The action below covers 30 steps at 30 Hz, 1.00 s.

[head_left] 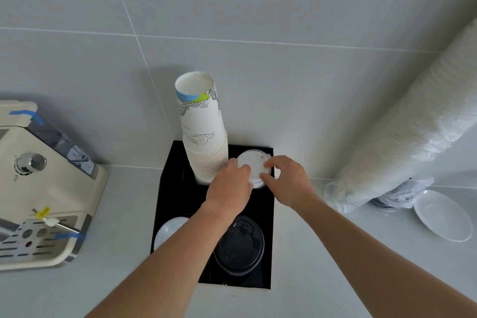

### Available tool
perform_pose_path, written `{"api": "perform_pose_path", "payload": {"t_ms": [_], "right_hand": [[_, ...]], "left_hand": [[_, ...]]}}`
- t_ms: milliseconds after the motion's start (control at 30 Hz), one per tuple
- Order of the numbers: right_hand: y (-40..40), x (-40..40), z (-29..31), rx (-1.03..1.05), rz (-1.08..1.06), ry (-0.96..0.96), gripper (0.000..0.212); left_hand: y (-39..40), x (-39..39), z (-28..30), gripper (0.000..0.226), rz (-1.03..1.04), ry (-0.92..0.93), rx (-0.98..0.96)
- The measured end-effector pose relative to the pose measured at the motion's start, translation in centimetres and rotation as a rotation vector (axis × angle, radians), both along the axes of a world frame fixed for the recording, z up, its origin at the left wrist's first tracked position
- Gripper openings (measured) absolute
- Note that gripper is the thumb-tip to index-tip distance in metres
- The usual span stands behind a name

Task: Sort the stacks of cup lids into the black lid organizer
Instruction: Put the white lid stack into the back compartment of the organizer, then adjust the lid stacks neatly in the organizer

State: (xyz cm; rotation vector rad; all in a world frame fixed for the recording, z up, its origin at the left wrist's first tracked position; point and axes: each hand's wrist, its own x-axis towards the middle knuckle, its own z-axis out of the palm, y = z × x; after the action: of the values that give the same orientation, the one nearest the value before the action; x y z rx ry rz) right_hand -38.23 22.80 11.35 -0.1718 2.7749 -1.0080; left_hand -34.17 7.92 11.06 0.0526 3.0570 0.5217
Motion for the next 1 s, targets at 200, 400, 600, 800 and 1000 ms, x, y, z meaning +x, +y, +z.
{"api": "perform_pose_path", "payload": {"t_ms": [200, 400, 600, 800, 1000], "right_hand": [[0.5, 0.4, -0.2, 0.149, 0.144, 0.068, 0.038], [0.6, 0.7, 0.1, 0.296, 0.222, 0.113, 0.034], [0.7, 0.6, 0.5, 0.245, 0.193, 0.039, 0.04], [1.2, 1.8, 1.5, -0.036, 0.014, -0.037, 0.039], [3.1, 7.4, 1.6, -0.338, -0.161, -0.186, 0.025]], "left_hand": [[-0.9, -0.7, -0.1, 0.02, -0.143, 0.046, -0.101], [-0.8, -0.6, 0.4, 0.028, -0.187, 0.067, -0.217], [-1.1, -0.8, 0.5, 0.024, -0.205, -0.018, -0.201], [-2.7, 0.9, 3.0, 0.038, -0.044, -0.067, 0.199], [-4.7, 9.4, 3.5, 0.03, 0.362, -0.097, 0.812]]}}
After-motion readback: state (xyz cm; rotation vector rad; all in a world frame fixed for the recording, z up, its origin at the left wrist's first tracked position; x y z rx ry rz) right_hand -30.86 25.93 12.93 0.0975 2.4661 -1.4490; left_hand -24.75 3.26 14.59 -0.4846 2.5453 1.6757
